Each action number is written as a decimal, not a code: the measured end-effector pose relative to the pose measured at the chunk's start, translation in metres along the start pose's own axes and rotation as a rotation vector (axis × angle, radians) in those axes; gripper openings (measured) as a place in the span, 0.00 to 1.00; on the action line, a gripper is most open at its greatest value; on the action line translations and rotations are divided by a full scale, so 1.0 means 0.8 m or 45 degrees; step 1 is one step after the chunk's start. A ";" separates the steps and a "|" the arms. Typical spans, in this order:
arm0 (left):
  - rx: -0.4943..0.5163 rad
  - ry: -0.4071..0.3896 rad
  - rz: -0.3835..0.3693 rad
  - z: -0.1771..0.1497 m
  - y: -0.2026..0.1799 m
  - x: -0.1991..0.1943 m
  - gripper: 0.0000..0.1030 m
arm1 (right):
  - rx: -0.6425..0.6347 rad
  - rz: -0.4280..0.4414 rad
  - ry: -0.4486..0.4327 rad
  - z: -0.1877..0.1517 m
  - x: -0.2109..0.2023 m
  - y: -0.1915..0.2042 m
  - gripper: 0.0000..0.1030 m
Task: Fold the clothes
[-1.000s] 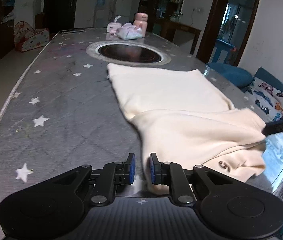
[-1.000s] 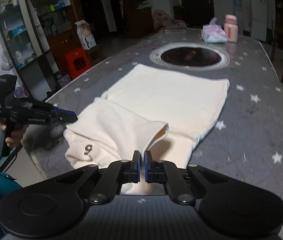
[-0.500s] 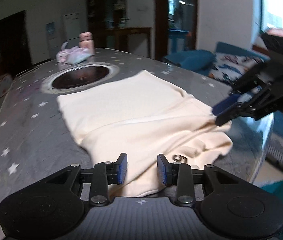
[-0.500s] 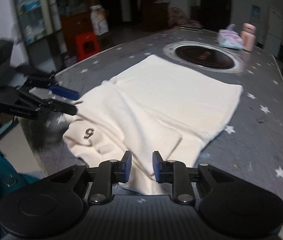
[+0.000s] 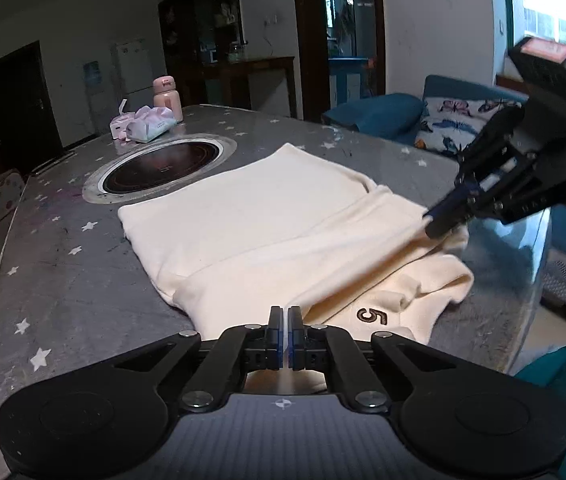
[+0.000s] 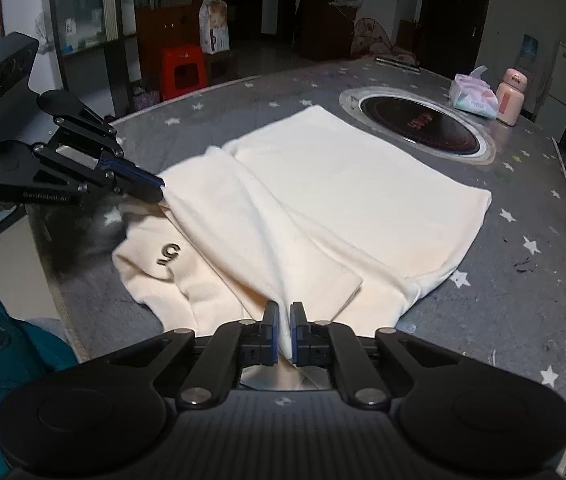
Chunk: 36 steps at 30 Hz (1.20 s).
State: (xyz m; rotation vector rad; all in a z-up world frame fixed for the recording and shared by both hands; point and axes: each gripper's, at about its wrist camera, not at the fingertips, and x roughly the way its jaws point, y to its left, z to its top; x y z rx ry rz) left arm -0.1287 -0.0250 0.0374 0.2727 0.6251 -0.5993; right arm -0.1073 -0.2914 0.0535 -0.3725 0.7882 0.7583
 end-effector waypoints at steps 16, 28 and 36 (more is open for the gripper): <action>-0.249 0.004 -0.073 0.035 0.044 0.037 0.15 | 0.160 0.021 -0.032 0.024 0.021 -0.047 0.15; -0.295 0.054 -0.035 0.026 0.053 0.066 0.21 | 0.185 -0.053 -0.007 0.017 0.045 -0.059 0.19; -0.261 0.038 0.005 0.030 0.042 0.058 0.38 | 0.161 -0.166 -0.032 0.019 0.039 -0.059 0.03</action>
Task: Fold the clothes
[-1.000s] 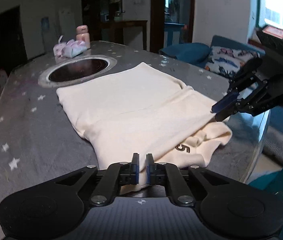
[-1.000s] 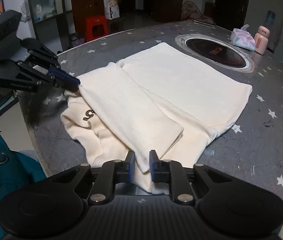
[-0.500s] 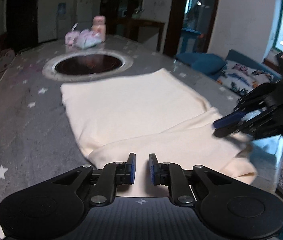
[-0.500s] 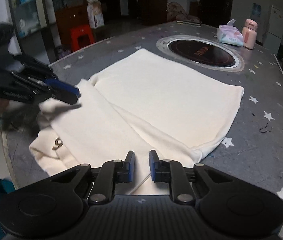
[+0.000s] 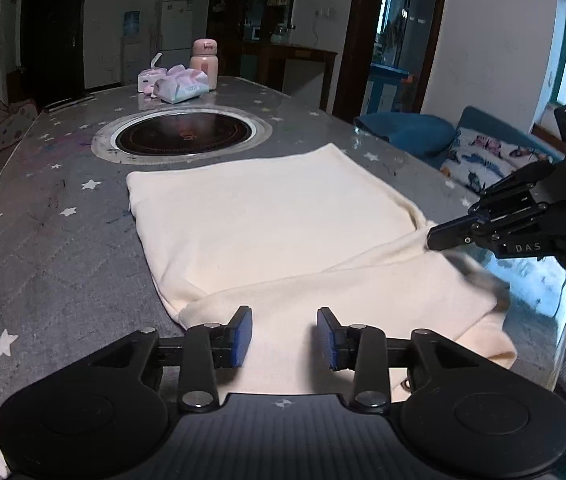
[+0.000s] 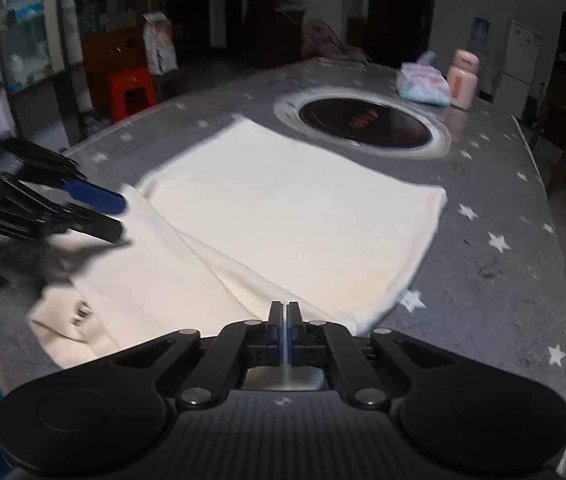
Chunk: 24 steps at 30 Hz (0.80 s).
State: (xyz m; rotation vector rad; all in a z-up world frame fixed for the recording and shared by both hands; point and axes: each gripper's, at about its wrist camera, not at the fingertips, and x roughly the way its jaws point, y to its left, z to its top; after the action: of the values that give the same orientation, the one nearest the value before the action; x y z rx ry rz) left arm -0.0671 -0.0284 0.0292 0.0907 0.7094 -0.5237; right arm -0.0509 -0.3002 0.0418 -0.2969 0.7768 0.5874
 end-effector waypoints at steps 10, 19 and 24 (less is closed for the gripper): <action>0.208 0.007 -0.047 -0.021 -0.040 -0.046 0.51 | -0.111 0.212 0.015 -0.020 -0.021 0.038 0.21; 0.359 0.012 -0.078 -0.049 -0.065 -0.073 0.54 | -0.141 0.089 -0.062 -0.015 -0.046 0.040 0.25; 0.418 0.023 -0.103 -0.055 -0.079 -0.064 0.53 | -0.087 0.146 -0.056 -0.012 -0.028 0.040 0.25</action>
State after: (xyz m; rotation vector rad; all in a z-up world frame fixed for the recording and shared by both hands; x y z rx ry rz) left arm -0.1569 -0.0501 0.0344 0.3752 0.6418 -0.7151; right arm -0.0882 -0.2876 0.0505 -0.3024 0.7362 0.7276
